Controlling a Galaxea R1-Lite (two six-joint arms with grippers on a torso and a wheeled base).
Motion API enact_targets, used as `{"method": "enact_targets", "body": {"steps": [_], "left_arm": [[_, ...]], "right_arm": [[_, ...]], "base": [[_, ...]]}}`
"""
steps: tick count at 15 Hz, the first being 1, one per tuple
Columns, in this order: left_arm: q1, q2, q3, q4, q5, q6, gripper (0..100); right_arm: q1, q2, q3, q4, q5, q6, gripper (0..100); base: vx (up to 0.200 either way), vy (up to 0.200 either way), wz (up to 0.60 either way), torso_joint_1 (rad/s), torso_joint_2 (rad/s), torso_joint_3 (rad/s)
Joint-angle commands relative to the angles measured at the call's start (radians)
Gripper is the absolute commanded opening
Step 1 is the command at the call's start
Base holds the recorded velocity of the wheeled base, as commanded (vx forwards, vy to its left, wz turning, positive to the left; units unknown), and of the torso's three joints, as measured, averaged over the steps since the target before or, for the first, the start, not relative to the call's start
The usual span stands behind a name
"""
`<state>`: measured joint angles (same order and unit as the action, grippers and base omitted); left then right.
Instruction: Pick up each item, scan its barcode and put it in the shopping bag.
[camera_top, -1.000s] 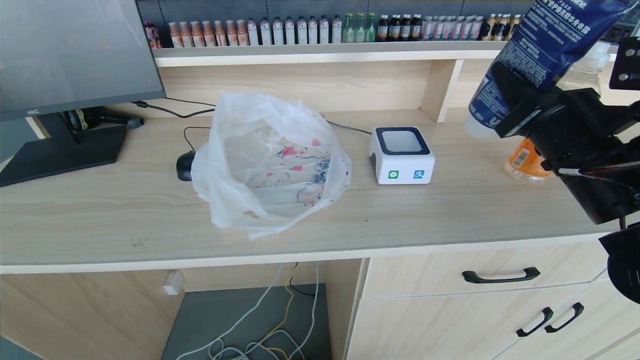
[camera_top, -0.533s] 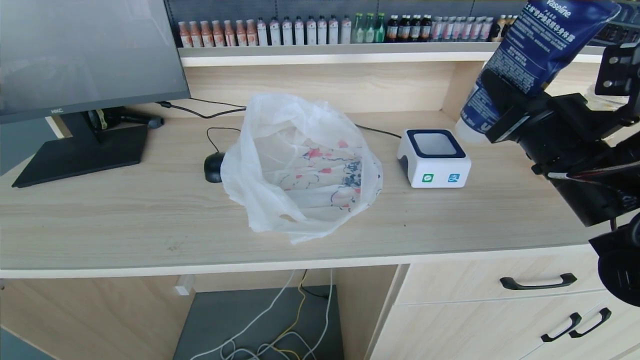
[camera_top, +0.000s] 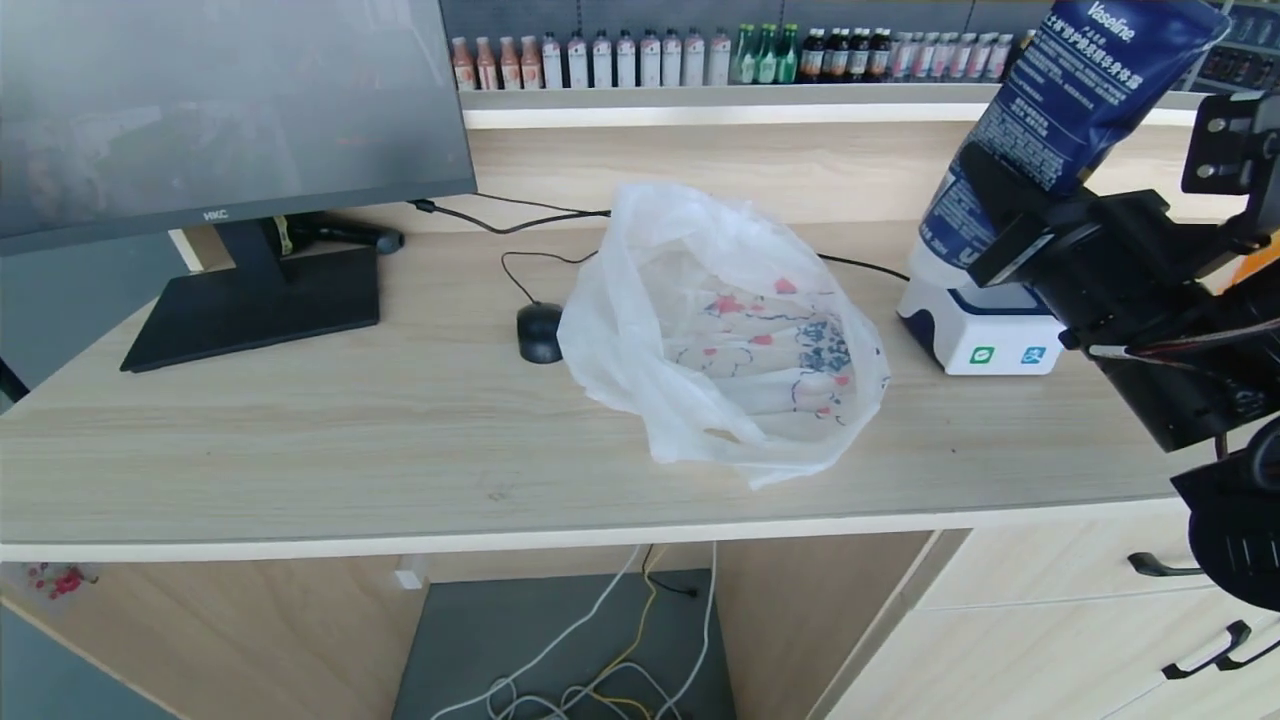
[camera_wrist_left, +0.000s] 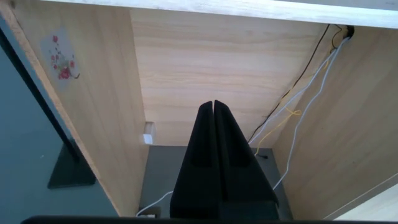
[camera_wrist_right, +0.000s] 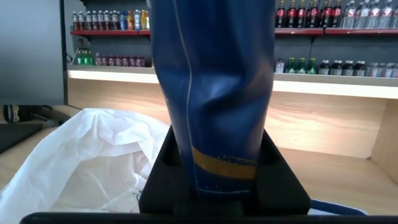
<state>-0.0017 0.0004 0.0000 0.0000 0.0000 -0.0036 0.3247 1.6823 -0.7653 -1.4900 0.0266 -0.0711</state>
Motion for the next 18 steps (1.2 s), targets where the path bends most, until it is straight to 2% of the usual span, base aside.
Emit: {"method": "enact_targets", "body": {"steps": [1, 8, 10, 15, 18], "left_arm": [[0.000, 0.000, 0.000, 0.000, 0.000, 0.001, 0], [0.000, 0.000, 0.000, 0.000, 0.000, 0.002, 0], [0.000, 0.000, 0.000, 0.000, 0.000, 0.002, 0], [0.000, 0.000, 0.000, 0.000, 0.000, 0.002, 0], [0.000, 0.000, 0.000, 0.000, 0.000, 0.002, 0]], "right_arm": [[0.001, 0.004, 0.000, 0.001, 0.001, -0.001, 0], [0.005, 0.013, -0.002, -0.001, 0.015, -0.001, 0], [0.030, 0.011, -0.002, -0.001, 0.026, -0.004, 0], [0.066, 0.092, -0.089, 0.043, 0.061, -0.009, 0], [0.128, 0.088, -0.230, 0.266, 0.062, 0.002, 0]], "base": [[0.000, 0.200, 0.00, 0.002, 0.00, 0.002], [0.000, 0.000, 0.00, 0.000, 0.00, 0.000], [0.000, 0.000, 0.00, 0.000, 0.00, 0.000], [0.000, 0.000, 0.00, 0.000, 0.00, 0.000], [0.000, 0.000, 0.00, 0.000, 0.00, 0.000]]}}
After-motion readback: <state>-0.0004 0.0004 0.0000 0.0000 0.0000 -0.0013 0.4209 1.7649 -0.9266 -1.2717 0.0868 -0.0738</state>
